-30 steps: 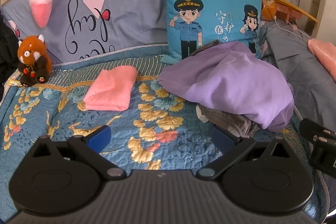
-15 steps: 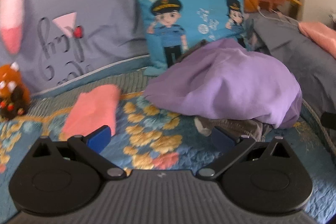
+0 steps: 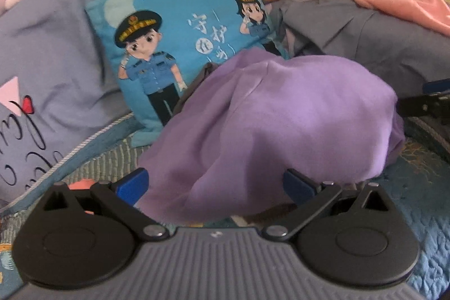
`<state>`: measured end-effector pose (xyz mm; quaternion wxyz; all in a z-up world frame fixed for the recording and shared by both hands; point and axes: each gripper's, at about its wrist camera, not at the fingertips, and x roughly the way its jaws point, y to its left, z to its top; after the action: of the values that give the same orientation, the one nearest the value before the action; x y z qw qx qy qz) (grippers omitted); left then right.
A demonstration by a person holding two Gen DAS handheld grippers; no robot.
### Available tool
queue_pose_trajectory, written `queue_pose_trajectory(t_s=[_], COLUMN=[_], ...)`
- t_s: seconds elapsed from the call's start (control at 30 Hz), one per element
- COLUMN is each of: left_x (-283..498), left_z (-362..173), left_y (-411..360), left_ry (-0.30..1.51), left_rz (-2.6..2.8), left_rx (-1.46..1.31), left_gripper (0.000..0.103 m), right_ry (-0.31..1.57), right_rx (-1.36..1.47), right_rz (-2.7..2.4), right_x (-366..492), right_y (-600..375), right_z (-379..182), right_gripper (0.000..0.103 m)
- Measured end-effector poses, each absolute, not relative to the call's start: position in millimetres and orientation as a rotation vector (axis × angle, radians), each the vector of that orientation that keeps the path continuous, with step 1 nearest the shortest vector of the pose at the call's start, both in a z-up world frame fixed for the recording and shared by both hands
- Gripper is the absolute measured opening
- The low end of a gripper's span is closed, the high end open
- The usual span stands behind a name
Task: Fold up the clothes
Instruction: 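Reach both grippers into the lavender sweatshirt and close on its edges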
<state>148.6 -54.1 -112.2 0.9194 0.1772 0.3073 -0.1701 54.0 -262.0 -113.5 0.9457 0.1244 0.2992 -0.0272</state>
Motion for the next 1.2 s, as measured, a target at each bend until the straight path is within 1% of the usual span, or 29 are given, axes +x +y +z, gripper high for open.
queue_pose_trajectory(t_s=[0.13,0.2,0.23,0.27,0.33,0.37,0.43,0.47,0.5,0.57,0.6,0.67,0.8,0.9,0.93,0.97,1.2], left_x=[164.9,166.5,166.7,166.2,162.3,161.3,158.3,156.5,154.8,151.4,149.8,147.8,143.9,136.1,134.1,132.6,134.7], left_z=[-127.2,-131.5,-132.5,-132.9,-131.0,-130.6,-130.2,-129.8,-129.4,-127.9,-126.2,-122.8,-117.4,-117.7,-118.3,-118.8,-115.0], left_y=[-58.3,-59.4,-59.6,-59.4,-57.7,-56.9,-56.1,-55.8,-55.2,-54.0,-53.2,-52.1,-42.1,-26.4,-22.5,-18.6,-7.2], left_ry=[0.679,0.681,0.679,0.678,0.676,0.678,0.683,0.684,0.684,0.682,0.677,0.663,0.642,0.626,0.620,0.613,0.568], left_rz=[-0.365,-0.363,-0.362,-0.360,-0.351,-0.345,-0.337,-0.335,-0.334,-0.332,-0.334,-0.340,-0.372,-0.444,-0.452,-0.456,-0.523], left_rx=[0.348,0.352,0.350,0.348,0.337,0.330,0.322,0.321,0.321,0.321,0.320,0.321,0.272,0.223,0.223,0.225,0.218], left_gripper=[0.103,0.103,0.103,0.103,0.103,0.103,0.103,0.103,0.103,0.103,0.103,0.103,0.103,0.103,0.103,0.103,0.103], right_ry=[0.671,0.656,0.639,0.622,0.608,0.610,0.623,0.626,0.627,0.618,0.605,0.590,0.597,0.591,0.581,0.572,0.543], right_rx=[0.329,0.318,0.291,0.264,0.203,0.187,0.216,0.240,0.265,0.322,0.341,0.336,0.282,0.311,0.311,0.306,0.286], right_rz=[0.003,0.026,0.037,0.047,0.035,0.029,0.015,0.015,0.016,0.023,0.029,0.082,0.082,0.090,0.103,0.117,0.165], right_x=[83.8,85.7,83.6,81.4,73.8,70.2,66.2,65.8,65.4,62.0,59.1,53.4,49.1,47.1,44.1,40.2,15.2], right_y=[-275.7,-272.9,-269.2,-265.5,-257.1,-254.0,-255.1,-258.4,-262.0,-269.2,-270.1,-267.6,-255.7,-256.7,-255.8,-254.4,-249.3], right_z=[-140.7,-142.5,-140.3,-138.1,-132.7,-130.9,-130.0,-129.6,-129.2,-127.4,-126.7,-125.2,-122.4,-118.7,-116.6,-114.7,-105.6], right_gripper=[0.103,0.101,0.090,0.076,0.064,0.061,0.058,0.055,0.051,0.039,0.035,0.009,0.009,0.008,0.008,0.005,0.005])
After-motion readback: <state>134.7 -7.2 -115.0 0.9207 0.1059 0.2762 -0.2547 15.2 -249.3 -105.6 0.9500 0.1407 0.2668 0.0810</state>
